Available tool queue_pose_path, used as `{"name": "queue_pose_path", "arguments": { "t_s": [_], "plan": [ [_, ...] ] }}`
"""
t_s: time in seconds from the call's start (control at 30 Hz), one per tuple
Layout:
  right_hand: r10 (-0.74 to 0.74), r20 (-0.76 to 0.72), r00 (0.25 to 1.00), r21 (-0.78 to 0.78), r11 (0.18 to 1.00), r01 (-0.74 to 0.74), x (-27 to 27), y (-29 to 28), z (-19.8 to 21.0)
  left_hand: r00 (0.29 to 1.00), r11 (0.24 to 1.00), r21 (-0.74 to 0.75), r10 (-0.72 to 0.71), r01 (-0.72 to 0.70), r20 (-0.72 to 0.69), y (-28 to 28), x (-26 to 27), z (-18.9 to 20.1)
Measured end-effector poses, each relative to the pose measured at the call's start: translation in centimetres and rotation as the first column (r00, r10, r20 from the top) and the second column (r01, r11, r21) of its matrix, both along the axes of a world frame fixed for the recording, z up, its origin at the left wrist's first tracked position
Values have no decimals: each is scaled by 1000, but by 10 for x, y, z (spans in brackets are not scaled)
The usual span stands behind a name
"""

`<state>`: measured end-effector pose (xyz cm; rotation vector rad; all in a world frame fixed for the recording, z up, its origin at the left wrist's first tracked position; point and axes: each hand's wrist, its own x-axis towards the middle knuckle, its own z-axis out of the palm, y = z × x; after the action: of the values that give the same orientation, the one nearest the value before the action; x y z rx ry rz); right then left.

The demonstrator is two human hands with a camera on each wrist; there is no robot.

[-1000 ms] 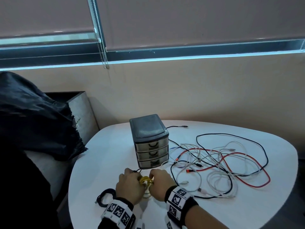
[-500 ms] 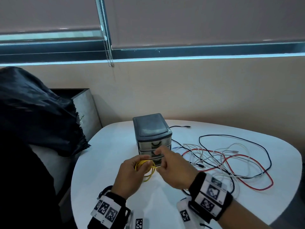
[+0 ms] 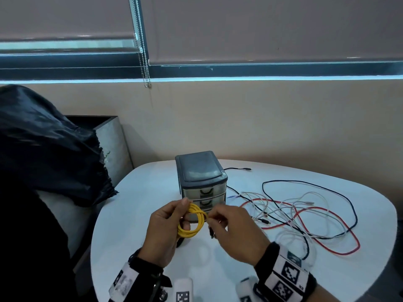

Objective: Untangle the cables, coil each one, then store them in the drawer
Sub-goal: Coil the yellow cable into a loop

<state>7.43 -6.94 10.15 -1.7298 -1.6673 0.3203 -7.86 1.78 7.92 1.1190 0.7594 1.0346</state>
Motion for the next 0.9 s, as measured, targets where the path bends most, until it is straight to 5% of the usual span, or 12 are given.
{"name": "queue_pose_path", "arguments": {
  "t_s": [0.07,0.2,0.33,0.53,0.83,0.9],
  "plan": [
    [-50,-39,998,12,999,51,-1,-1,1,999,999,50,6,-4,-47,0,-3,-5],
    [-64,162,985,39,998,59,7,-4,19,973,951,308,81,-10,-217,-1,-7,-11],
    [-6,-82,997,-30,1000,4,3,-2,35,906,736,677,281,7,-316,-2,-4,-21],
    [-46,32,998,11,999,46,8,3,50,917,627,778,335,-44,-219,-7,4,-31],
    [125,197,972,48,989,-137,0,-11,58,832,722,657,215,217,-511,-15,25,-17],
    [71,251,965,138,985,-108,26,-11,55,896,829,541,128,139,-426,-9,17,-16]
  ]
}}
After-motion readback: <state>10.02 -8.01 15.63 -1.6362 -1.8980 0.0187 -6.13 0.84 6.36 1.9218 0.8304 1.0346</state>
